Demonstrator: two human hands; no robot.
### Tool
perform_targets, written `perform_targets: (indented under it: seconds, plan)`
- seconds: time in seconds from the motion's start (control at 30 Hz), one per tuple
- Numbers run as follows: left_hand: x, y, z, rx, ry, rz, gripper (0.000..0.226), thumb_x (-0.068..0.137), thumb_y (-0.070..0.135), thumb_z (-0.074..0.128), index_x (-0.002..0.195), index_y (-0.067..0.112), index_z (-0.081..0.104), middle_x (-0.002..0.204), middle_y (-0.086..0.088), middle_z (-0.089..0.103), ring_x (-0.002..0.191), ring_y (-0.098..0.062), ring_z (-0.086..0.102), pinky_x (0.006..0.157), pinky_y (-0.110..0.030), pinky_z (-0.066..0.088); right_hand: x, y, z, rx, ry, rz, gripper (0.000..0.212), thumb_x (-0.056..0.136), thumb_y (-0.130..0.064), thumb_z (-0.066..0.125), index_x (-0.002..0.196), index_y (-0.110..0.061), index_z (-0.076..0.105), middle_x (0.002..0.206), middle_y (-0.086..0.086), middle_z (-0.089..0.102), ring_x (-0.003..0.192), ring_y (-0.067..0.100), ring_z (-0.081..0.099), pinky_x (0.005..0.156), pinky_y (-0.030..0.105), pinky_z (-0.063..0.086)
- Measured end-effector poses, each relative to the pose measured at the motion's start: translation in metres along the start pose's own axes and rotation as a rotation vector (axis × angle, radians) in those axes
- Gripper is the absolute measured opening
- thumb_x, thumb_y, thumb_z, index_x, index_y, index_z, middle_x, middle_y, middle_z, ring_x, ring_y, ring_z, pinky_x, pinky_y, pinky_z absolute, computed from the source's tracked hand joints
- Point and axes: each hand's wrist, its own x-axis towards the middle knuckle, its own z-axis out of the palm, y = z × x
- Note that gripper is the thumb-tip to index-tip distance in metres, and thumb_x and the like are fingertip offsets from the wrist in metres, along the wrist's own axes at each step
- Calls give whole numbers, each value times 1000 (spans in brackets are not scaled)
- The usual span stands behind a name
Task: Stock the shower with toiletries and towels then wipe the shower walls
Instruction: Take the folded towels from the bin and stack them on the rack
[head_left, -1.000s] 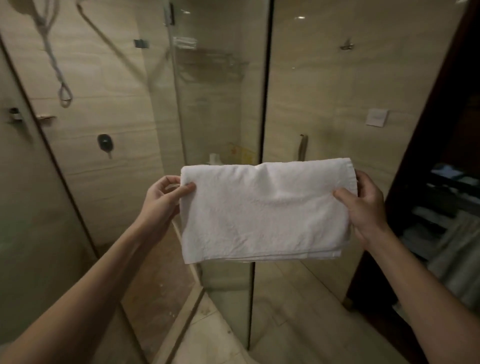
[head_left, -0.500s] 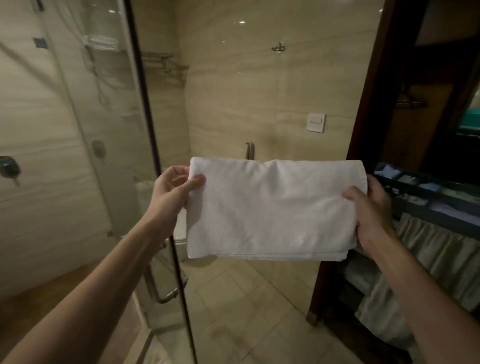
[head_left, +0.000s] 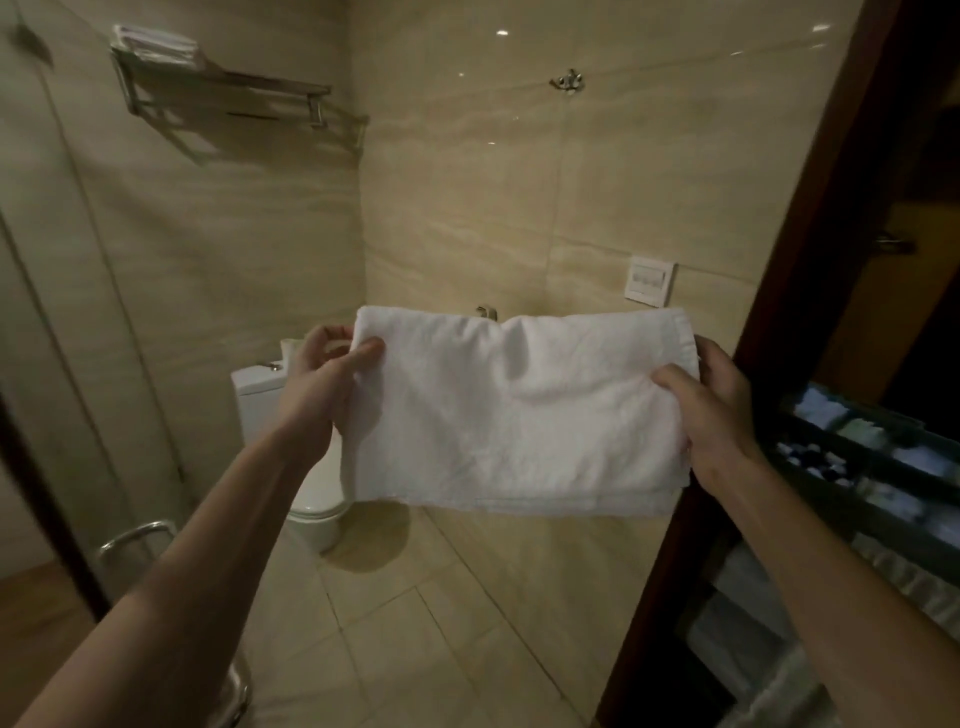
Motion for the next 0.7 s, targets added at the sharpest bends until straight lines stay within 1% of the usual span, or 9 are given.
perform_targets:
  seconds: [0.07,0.17,0.23,0.3,0.37,0.47,0.53,0.6,0.7]
  plan:
    - [38,-10,3,11,0,49,23,88,28,75,103,19,61,102,-3,70,87,-19,66,68,-38,53,36,13,25,28,-10,4,34,84,-13,66,109,-36,68,102,-15,72,94,11,68,74,34,57]
    - [106,-28,4,1,14,120,21,87,24,74,102,15,62,99,-6,70,87,-19,65,70,-34,51,97,32,67,45,-25,-6,34,83,-10,65,108,-34,69,99,-14,74,93,12,70,74,35,58]
    - [159,-37,4,-26,36,119,21,88,23,74,104,14,63,100,-5,71,87,-18,66,69,-32,50,141,40,98,60,-44,-23,35,83,-9,65,108,-32,69,98,-13,74,92,14,70,74,36,59]
    - [211,-42,0,-51,62,103,24,88,24,74,106,15,62,103,-6,71,88,-18,67,68,-32,51,183,44,133,59,-70,-48,34,83,-7,66,102,-35,68,93,-17,74,87,9,71,70,32,59]
    - [260,-41,-7,-57,82,100,24,88,26,74,106,18,62,104,-5,69,86,-17,65,64,-29,50,221,43,168,70,-112,-82,34,84,-6,66,97,-37,67,87,-20,73,77,1,69,64,26,56]
    - [320,-34,-23,-59,139,134,15,89,23,73,97,23,61,92,2,66,76,-10,61,55,-22,47,271,42,223,84,-147,-141,35,82,-3,65,102,-32,67,88,-15,72,77,5,66,65,27,53]
    - [352,-28,-37,-63,186,171,13,89,19,72,93,21,61,89,3,65,75,-11,61,60,-25,49,299,43,259,100,-168,-183,36,80,-3,65,105,-29,67,93,-11,71,80,7,65,67,28,53]
    - [380,-22,-54,-44,227,182,12,89,18,71,94,18,60,94,-1,66,84,-16,62,70,-33,49,321,45,295,118,-192,-201,34,79,-4,65,103,-28,67,92,-12,70,78,4,63,65,25,53]
    - [420,-16,-82,-29,298,191,10,90,17,70,88,18,60,92,0,67,85,-18,62,73,-36,48,351,52,351,162,-250,-212,32,81,-5,66,100,-32,66,91,-14,70,75,1,65,64,24,55]
